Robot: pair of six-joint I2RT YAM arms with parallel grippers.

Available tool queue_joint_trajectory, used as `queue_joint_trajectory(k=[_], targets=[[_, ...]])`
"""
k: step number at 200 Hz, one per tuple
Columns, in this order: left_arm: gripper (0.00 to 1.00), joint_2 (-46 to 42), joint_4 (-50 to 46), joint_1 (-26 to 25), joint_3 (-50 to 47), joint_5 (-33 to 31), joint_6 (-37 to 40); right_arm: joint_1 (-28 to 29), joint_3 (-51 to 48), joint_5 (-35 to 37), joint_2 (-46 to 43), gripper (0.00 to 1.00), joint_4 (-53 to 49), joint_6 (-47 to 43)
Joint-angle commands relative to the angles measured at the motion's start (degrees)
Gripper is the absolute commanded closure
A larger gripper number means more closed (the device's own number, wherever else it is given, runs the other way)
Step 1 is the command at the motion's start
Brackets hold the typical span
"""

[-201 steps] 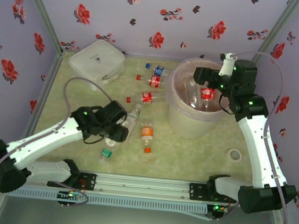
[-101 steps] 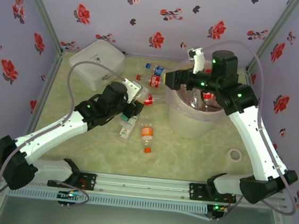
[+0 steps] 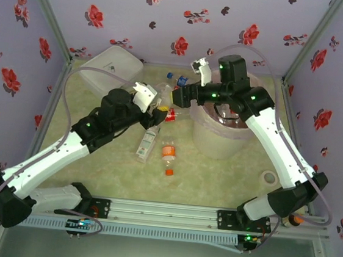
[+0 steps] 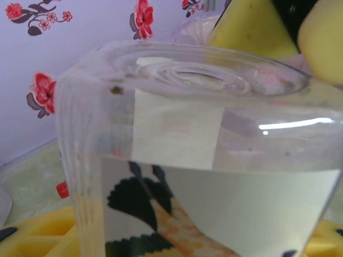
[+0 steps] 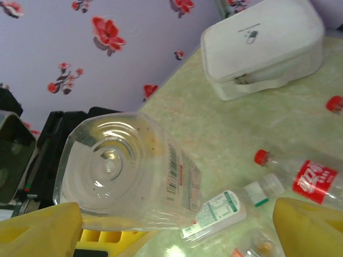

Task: Put the plastic bottles in the bin

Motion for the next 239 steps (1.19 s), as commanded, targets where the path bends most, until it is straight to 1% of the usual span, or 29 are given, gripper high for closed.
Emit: queue_joint_trajectory(k=[1,10,23,37,67,72,100,115,124,145,169,187,203,219,239], targets=[[0.41,-0.6,2.8,1.2,0.3,5.1,-1.0,0.5,-1.3,-5.3,0.1,0.08,1.3,-1.7],[0.41,-0.7,2.8,1.5,0.4,5.9,-1.2,0.6,-2.1,-6.9,-0.1,0.07,2.5,-1.6],[0.41,-0.5,2.6,1.9,0.8,6.8,-1.5,0.6,-3.6,-9.3,-0.6,0.03,5.3,-0.6],[0.41,-0.4,2.5,2.2,1.2,8.1,-1.5,0.8,-4.1,-10.0,-0.5,0.01,6.2,0.1],[0.41,0.0,3.0,2.4,1.9,11.0,-1.5,1.7,-3.7,-9.8,0.6,0.01,6.3,-0.6],[0.41,0.2,2.9,2.4,2.1,11.4,-3.0,1.8,-3.5,-9.8,0.7,0.01,6.6,-0.7],[0.42,1.4,2.8,2.4,2.7,13.4,-3.6,2.8,-3.5,-9.7,1.1,0.01,8.5,-0.7],[0.42,1.4,3.4,2.5,2.7,13.8,-3.9,3.0,-3.6,-9.8,1.7,0.03,8.5,-1.1],[0.41,1.6,3.5,2.5,2.9,14.3,-4.0,3.1,-3.6,-9.4,1.9,0.05,8.7,-1.3],[0.42,2.3,2.9,2.6,3.4,14.9,-4.2,3.2,-3.6,-9.2,2.4,0.17,8.7,-1.8],[0.40,2.1,3.8,3.1,3.0,14.9,-5.3,3.2,-4.3,-8.1,1.7,0.37,9.0,-2.6],[0.31,1.7,5.0,3.5,2.3,14.9,-5.8,3.2,-4.4,-6.9,1.2,0.46,9.1,-3.0],[0.15,1.5,4.9,3.7,2.0,14.6,-5.8,3.0,-4.0,-5.5,0.6,0.51,9.0,-3.4],[0.01,0.6,4.4,3.8,1.3,13.3,-5.8,2.4,-3.3,-3.0,-0.8,0.53,9.0,-3.8],[0.00,-1.3,2.8,4.0,-0.2,11.6,-6.6,0.2,-2.3,0.7,-3.5,0.55,9.0,-3.4]])
